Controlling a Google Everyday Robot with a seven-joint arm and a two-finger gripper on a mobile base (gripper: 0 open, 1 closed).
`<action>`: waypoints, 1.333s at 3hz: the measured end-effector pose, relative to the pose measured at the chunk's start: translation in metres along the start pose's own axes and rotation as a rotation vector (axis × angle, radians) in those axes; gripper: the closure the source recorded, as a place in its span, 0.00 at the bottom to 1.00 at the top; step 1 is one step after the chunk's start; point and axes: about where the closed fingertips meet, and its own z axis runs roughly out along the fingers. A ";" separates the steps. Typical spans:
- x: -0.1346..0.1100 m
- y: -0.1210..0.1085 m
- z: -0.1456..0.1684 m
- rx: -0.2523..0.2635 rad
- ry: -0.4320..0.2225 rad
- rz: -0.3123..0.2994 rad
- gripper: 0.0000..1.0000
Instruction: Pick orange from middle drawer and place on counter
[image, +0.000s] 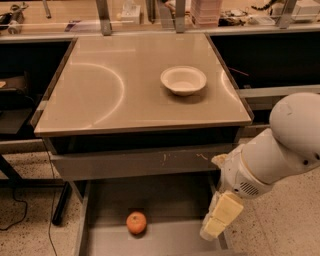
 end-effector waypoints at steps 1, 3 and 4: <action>-0.001 0.000 -0.001 0.001 0.000 -0.001 0.00; 0.009 0.003 0.093 -0.098 -0.184 0.081 0.00; 0.016 -0.006 0.149 -0.157 -0.236 0.116 0.00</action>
Offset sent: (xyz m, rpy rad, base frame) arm -0.0101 0.0320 -0.1011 0.2865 0.0878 -0.0944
